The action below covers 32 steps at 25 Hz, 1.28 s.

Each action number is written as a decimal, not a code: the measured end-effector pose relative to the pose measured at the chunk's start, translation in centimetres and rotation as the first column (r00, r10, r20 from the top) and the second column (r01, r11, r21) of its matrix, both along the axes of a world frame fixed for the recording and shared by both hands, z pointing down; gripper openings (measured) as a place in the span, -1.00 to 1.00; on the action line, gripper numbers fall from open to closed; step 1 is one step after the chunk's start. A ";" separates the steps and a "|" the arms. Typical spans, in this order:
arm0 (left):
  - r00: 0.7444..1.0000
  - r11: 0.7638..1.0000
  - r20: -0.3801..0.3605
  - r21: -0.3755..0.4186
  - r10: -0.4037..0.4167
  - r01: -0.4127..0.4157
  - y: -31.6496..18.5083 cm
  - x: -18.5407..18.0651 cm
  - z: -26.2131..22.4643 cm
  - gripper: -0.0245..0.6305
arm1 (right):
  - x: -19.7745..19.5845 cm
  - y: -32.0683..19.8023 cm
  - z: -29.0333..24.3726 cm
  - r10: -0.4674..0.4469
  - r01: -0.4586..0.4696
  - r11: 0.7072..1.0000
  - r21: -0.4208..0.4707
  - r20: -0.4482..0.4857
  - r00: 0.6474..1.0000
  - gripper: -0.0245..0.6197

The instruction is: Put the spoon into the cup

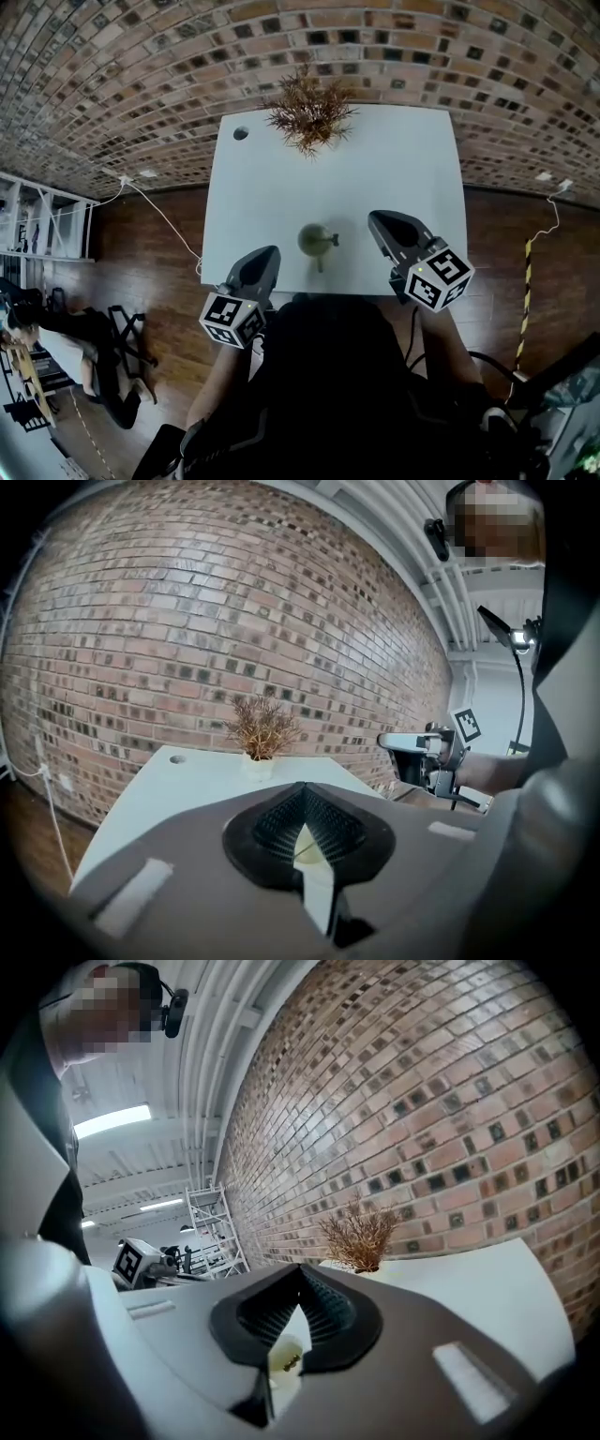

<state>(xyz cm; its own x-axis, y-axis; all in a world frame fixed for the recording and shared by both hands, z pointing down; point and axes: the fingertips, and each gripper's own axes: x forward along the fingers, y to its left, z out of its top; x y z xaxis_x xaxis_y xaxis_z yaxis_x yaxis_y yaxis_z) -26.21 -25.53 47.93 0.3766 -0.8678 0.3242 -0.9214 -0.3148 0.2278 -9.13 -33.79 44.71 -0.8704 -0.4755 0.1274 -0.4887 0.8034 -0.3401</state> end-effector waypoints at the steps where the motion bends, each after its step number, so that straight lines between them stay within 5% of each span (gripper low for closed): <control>1: 1.000 1.000 0.012 0.016 0.008 -0.009 0.3 0.1 -0.4 -0.94 | 0.1 0.2 -0.2 0.004 -0.004 1.000 0.010 -0.006 1.000 -0.90; 5: 0.995 0.992 0.052 0.083 0.085 -0.090 2.5 1.0 -2.0 -0.94 | 0.4 2.0 -1.2 0.035 -0.034 0.998 0.047 -0.015 0.999 -0.90; 11: 0.991 0.984 -0.072 0.148 0.110 -0.098 7.1 0.0 -5.1 -0.94 | 0.1 7.2 -2.3 0.082 -0.079 0.996 0.037 -0.075 0.994 -0.90; 17: 0.985 0.995 -0.142 0.002 0.101 -0.102 11.7 -2.4 0.6 -0.94 | 0.7 12.8 -2.8 0.175 -0.170 0.984 0.047 -0.123 0.977 -0.90; 21: 0.976 0.985 -0.134 0.064 0.169 -0.162 13.7 0.5 -2.0 -0.94 | 3.9 16.8 -2.0 0.197 -0.187 0.980 0.067 -0.182 0.963 -0.90; 27: 0.983 0.980 -0.099 0.139 0.155 -0.141 15.1 5.0 -7.4 -0.94 | 7.7 18.9 -2.5 0.168 -0.163 0.985 0.061 -0.088 0.982 -0.90; 30: 0.977 0.976 -0.121 0.154 0.175 -0.156 16.6 9.9 -9.3 -0.94 | 10.9 20.1 -2.4 0.130 -0.126 0.990 0.063 -0.079 0.988 -0.90; 32: 0.981 0.971 -0.073 0.170 0.182 -0.168 17.5 12.7 -9.8 -0.94 | 13.4 20.4 -2.3 0.142 -0.137 0.988 0.066 -0.072 0.987 -0.90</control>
<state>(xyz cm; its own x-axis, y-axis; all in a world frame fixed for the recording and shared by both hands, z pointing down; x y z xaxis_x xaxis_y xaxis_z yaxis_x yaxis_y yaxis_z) -13.46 -8.07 38.11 0.5477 -0.8243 0.1438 -0.8277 -0.5085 0.2374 4.28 -13.41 42.45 -0.7836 -0.6006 0.1588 -0.6204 0.7433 -0.2504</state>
